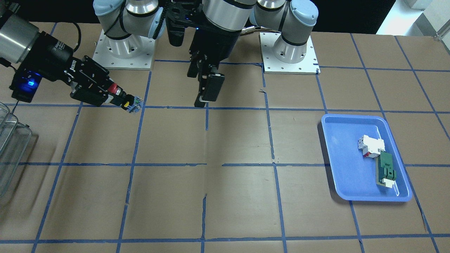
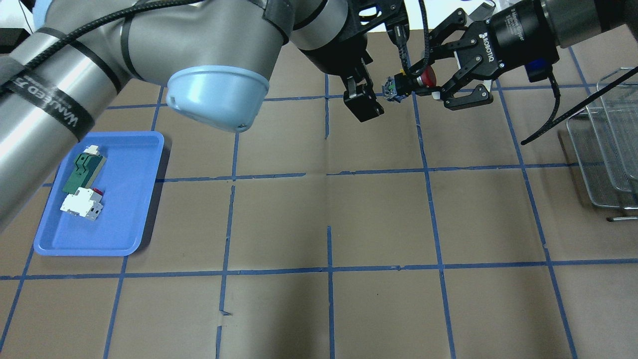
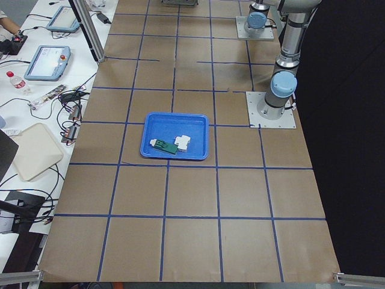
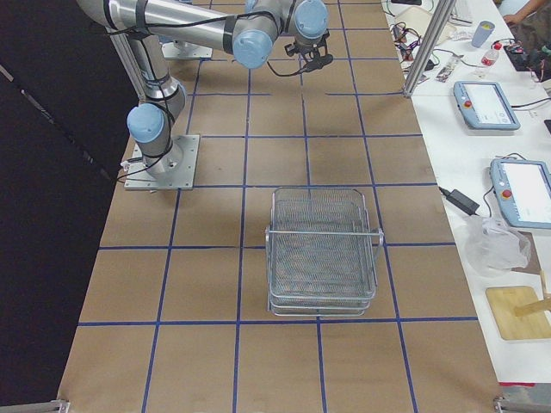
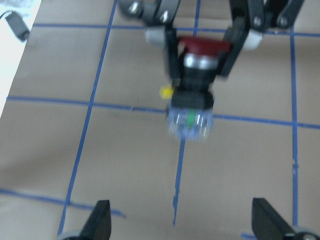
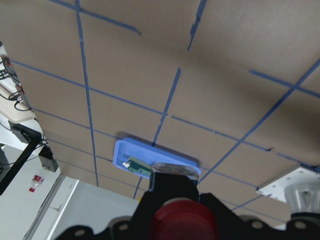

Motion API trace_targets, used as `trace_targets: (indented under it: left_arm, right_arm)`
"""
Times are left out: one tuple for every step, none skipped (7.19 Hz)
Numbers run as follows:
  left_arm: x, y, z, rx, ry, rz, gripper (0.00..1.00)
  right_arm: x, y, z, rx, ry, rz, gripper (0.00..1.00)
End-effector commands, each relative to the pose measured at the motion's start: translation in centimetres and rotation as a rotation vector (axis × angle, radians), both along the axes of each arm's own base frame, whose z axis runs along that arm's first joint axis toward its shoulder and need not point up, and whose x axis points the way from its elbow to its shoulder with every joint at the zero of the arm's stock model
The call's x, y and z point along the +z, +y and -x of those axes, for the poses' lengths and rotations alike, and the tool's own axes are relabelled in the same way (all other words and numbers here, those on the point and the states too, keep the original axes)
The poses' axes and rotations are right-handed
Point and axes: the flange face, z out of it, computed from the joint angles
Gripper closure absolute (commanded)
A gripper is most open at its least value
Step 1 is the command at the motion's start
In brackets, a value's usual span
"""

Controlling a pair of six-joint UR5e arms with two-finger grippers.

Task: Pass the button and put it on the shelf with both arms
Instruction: 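Carry the button with the right gripper into the mesh basket while the left gripper withdraws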

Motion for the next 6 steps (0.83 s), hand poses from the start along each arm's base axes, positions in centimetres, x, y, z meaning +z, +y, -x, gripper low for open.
trace_targets:
  left_arm:
    - [-0.2, -2.3, -7.3, 0.258, -0.043, -0.096, 0.0]
    - [-1.3, -2.3, -9.8, 0.368, -0.098, -0.185, 0.0]
    - [-1.9, -2.1, -10.6, 0.52, -0.139, -0.225, 0.0]
    - [-3.0, -2.2, -11.6, 0.692, -0.137, -0.263, 0.0]
    - [-3.3, -2.0, -12.8, 0.813, -0.127, -0.289, 0.0]
    - [-2.8, -1.7, -14.5, 0.976, -0.16, -0.264, 0.0]
  right_arm:
    - [-0.2, 0.4, 6.3, 0.235, 0.269, 0.116, 0.83]
    - [0.0, 0.7, 10.1, 0.367, 0.406, 0.135, 0.83]
    - [0.3, 0.6, 13.7, 0.473, 0.49, 0.15, 0.83]
    - [1.0, 0.3, 17.6, 0.616, 0.586, 0.163, 0.83]
    - [0.2, -0.7, 21.2, 0.735, 0.651, 0.181, 0.83]
    - [-0.9, -1.1, 24.6, 0.767, 0.696, 0.181, 0.83]
